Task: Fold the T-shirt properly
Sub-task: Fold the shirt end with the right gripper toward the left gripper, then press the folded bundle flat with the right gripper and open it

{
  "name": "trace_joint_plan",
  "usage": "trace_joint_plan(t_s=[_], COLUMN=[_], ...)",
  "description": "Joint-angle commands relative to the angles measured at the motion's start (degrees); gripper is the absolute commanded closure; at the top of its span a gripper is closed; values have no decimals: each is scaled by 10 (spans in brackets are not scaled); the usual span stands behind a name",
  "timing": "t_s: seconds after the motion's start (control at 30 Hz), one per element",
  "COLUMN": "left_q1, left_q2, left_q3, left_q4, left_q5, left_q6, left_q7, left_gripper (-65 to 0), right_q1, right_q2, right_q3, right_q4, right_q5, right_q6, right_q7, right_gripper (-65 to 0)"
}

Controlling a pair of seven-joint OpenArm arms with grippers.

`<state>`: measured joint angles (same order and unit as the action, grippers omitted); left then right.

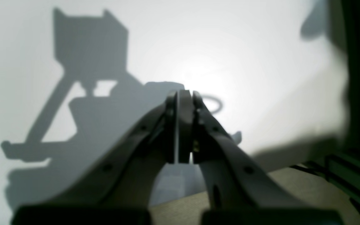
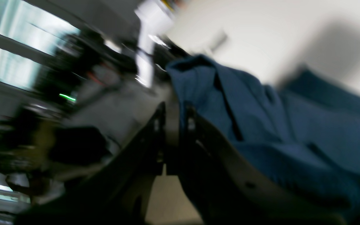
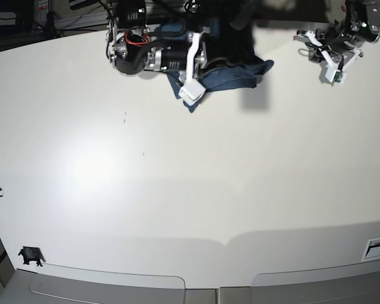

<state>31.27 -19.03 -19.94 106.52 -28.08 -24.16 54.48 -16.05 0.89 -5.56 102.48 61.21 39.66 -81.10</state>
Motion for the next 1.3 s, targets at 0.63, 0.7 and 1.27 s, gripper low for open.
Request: trace_joint_plan(t_s=[0.63, 0.7, 1.27], left_q1=[0, -1, -30], left_q2=[-1, -1, -7], left_q3=[-4, -4, -4], left_q4=[10, 10, 115], left_q5=[-9, -9, -69], left_q6=[0, 0, -41], left_q7=[-28, -38, -48], left_gripper=[-63, -64, -59], right_q1=[5, 7, 75], right_q2=[-52, -52, -50], right_q3=[-20, -20, 83], right_q4=[10, 10, 10], right_q5=[128, 186, -36], right_q6=[3, 3, 3], right_q7=[11, 11, 49], right_gripper=[-219, -219, 0])
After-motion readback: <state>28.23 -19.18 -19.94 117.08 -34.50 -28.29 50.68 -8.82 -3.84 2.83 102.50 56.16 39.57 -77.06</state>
